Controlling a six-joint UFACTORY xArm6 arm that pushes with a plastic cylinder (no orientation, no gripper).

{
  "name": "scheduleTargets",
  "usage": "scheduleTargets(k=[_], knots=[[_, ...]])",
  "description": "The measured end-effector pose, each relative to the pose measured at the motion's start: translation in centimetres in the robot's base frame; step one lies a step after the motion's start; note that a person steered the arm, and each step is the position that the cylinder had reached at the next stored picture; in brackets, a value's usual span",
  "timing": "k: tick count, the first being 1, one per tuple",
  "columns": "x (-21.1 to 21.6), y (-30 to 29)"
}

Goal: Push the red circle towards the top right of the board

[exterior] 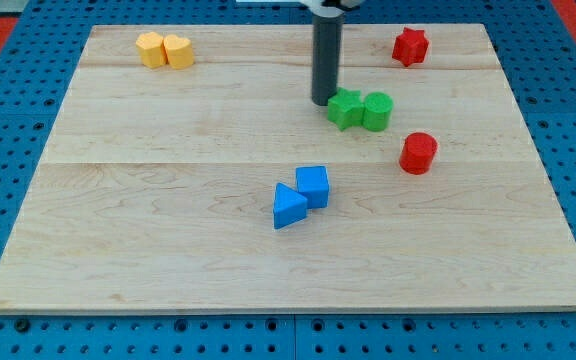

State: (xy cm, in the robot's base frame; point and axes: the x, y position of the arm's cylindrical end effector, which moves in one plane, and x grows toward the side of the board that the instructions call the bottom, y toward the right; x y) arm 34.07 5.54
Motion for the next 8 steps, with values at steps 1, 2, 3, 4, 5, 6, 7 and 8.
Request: scheduleTargets(k=[1, 2, 3, 4, 5, 6, 7, 8], knots=[[0.6, -1.1], [5.5, -1.3], [9.4, 1.4], [10.4, 6.0], [12.3, 10.0], [12.6, 11.4], [11.7, 11.5], [9.8, 14.3]])
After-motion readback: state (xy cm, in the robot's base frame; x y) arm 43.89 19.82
